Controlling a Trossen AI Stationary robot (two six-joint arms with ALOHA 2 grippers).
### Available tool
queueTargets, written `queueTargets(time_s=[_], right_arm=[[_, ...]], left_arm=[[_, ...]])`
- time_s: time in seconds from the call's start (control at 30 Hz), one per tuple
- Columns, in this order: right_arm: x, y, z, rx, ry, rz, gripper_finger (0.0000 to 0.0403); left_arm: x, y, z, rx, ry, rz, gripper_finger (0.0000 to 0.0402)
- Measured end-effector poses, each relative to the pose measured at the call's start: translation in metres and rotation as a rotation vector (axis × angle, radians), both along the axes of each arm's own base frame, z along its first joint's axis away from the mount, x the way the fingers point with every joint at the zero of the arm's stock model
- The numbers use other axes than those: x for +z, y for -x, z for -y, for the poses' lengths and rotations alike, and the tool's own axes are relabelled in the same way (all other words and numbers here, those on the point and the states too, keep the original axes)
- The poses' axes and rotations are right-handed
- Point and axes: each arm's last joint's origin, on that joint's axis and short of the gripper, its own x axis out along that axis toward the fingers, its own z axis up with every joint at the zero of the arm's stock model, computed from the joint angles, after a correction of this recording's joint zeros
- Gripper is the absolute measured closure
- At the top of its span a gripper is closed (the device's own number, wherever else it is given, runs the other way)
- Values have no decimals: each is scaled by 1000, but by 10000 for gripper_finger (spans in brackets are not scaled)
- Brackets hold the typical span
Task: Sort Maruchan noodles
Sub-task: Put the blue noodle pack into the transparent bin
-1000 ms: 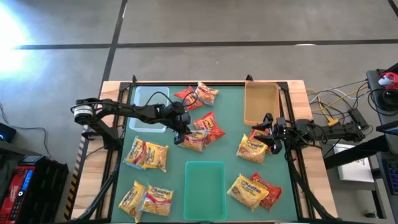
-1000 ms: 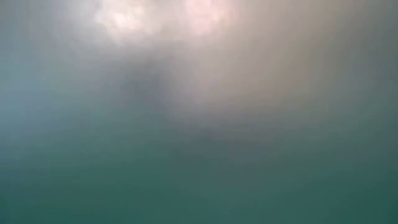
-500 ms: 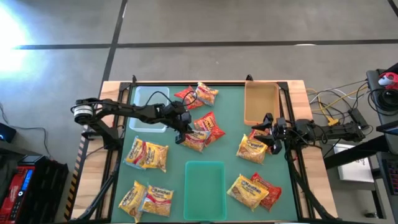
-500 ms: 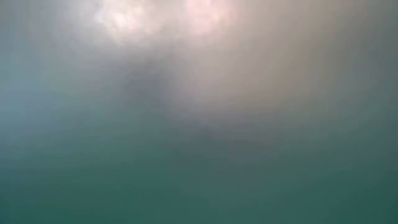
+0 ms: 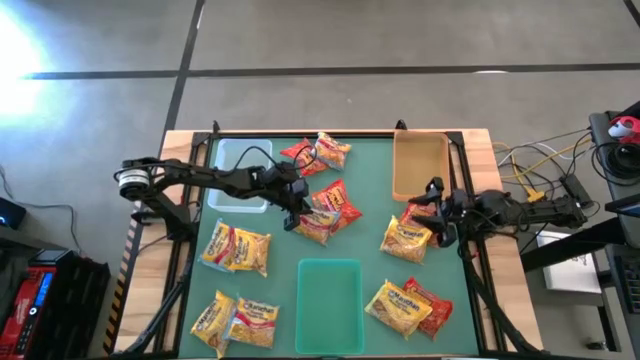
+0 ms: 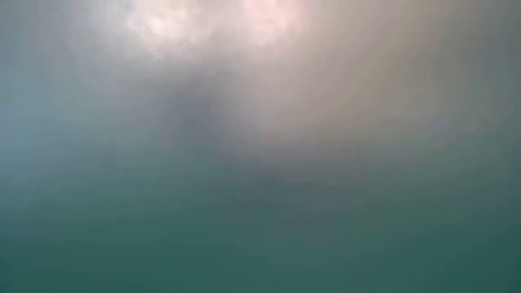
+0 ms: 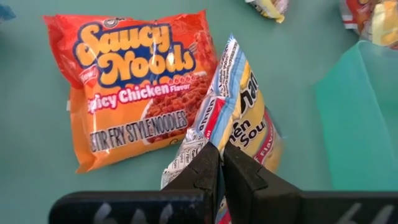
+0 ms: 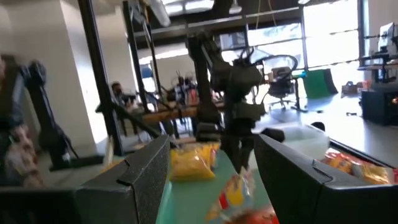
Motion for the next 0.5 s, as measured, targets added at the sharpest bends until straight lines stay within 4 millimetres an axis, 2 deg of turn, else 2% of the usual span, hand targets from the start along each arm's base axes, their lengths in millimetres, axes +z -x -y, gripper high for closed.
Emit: queueTargets(time_s=[0.37, 0.5], right_arm=[[5, 1, 2, -50, -83, 55, 179], [7, 2, 4, -116, -127, 79, 179]], left_arm=[[0, 0, 0, -4, 5, 1, 401], [0, 0, 1, -4, 5, 3, 401]])
